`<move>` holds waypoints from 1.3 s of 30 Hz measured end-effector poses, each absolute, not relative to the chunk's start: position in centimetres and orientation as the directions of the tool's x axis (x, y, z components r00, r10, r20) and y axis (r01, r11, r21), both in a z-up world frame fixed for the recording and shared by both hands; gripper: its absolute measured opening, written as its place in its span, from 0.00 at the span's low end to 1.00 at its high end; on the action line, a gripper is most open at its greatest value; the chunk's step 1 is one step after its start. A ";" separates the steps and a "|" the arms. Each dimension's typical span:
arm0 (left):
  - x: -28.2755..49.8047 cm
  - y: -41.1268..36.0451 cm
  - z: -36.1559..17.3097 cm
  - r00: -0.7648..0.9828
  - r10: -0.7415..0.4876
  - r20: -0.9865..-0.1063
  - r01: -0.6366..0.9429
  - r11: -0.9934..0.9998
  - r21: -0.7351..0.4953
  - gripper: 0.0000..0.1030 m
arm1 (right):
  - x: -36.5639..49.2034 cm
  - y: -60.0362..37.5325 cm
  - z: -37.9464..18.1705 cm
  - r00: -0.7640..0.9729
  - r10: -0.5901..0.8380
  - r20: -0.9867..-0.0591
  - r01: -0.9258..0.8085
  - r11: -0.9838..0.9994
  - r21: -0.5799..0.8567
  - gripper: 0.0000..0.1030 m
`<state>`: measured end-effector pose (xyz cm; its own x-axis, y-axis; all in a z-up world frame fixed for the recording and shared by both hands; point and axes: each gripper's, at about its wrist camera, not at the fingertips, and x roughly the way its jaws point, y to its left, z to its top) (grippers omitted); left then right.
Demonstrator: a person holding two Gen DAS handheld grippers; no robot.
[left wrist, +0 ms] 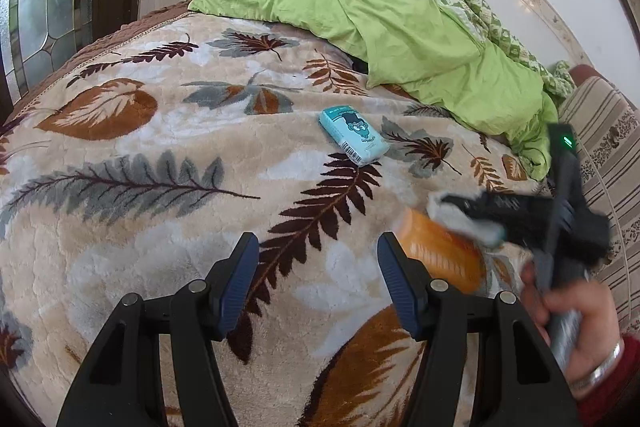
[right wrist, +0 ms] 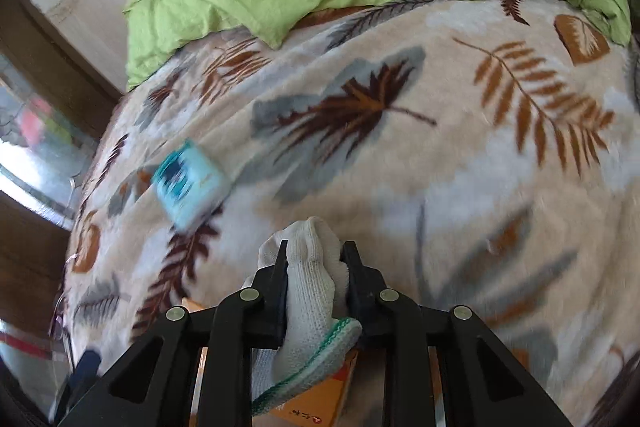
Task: Collect trash
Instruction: 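Grasp the white glove with the right gripper, then grasp the orange ointment box with the left gripper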
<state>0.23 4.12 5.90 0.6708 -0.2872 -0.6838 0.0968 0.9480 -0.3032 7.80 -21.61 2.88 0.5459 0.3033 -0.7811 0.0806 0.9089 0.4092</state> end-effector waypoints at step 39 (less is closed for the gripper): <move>-10.7 -7.0 4.4 0.256 -0.597 -0.760 0.731 0.635 -0.252 0.71 | -6.2 -30.6 7.6 0.792 0.255 -0.554 0.123 0.823 0.555 0.24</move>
